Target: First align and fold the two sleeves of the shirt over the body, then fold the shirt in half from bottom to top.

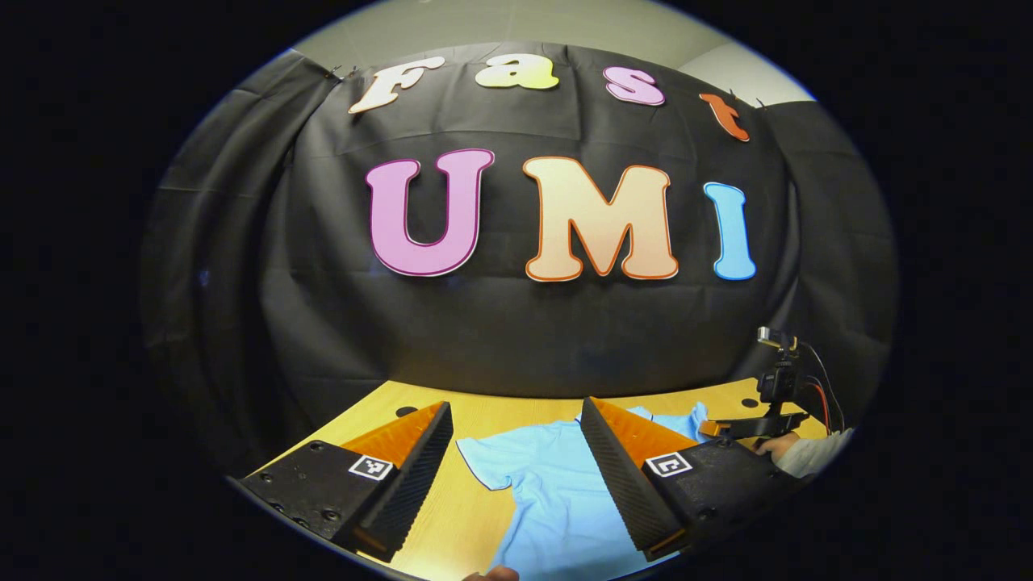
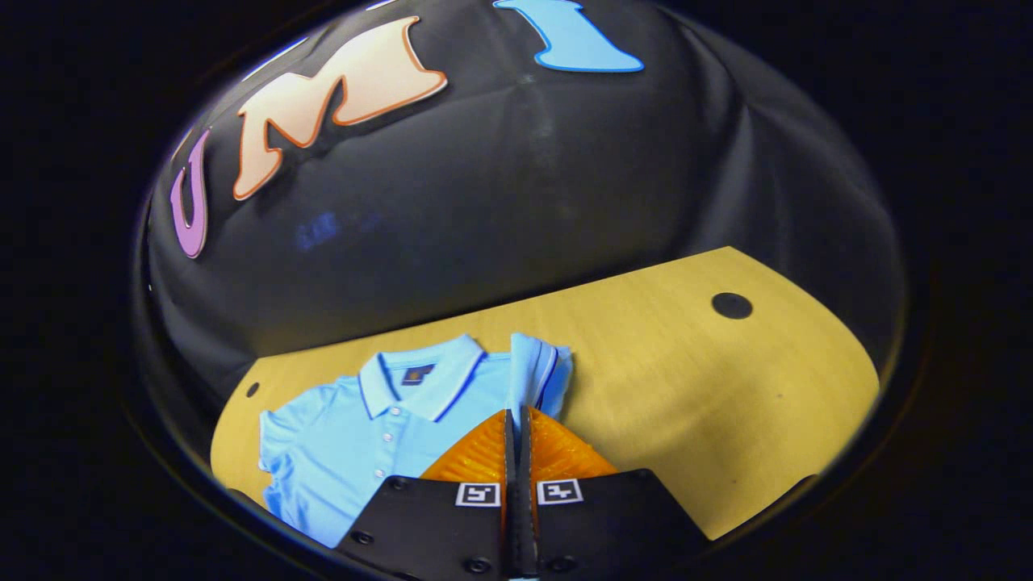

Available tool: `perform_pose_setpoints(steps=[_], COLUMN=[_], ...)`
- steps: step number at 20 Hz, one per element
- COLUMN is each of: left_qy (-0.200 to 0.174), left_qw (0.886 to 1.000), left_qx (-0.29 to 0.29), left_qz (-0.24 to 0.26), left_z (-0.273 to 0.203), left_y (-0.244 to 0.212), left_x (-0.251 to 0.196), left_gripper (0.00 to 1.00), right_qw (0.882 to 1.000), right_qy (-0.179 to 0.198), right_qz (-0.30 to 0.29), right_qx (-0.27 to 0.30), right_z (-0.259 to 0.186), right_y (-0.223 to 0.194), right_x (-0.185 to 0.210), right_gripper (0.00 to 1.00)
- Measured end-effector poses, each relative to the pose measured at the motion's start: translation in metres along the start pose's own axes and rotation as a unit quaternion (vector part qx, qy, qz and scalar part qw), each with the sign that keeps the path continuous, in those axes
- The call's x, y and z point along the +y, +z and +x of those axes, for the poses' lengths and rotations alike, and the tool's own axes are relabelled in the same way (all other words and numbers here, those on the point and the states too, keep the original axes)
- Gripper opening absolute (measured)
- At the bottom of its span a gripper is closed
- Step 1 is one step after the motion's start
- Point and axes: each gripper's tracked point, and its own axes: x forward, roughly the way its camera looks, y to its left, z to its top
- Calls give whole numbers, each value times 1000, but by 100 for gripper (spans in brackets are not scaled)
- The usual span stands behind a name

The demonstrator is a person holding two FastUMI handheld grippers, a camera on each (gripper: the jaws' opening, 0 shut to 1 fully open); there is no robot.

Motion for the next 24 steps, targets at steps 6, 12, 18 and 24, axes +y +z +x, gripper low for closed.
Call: perform_pose_setpoints(steps=[6, 12, 18, 24], left_qy=[8, 19, 19, 36], left_qw=[1000, 999, 998, 993], left_qx=[20, 34, 52, 105], left_qz=[-4, -7, -8, -40], left_z=[13, 34, 83, 148], left_y=[-16, -35, -70, -126], left_x=[10, 23, 25, 34], left_gripper=[97, 97, 97, 98], right_qw=[999, 999, 996, 994], right_qy=[8, 19, 45, 29], right_qz=[14, -19, -78, -98], right_qx=[38, 42, -21, -37], right_z=[18, -3, -68, -136], right_y=[-43, -42, 2, 12], right_x=[33, 44, 51, 19], right_gripper=[2, 77, 98, 93])
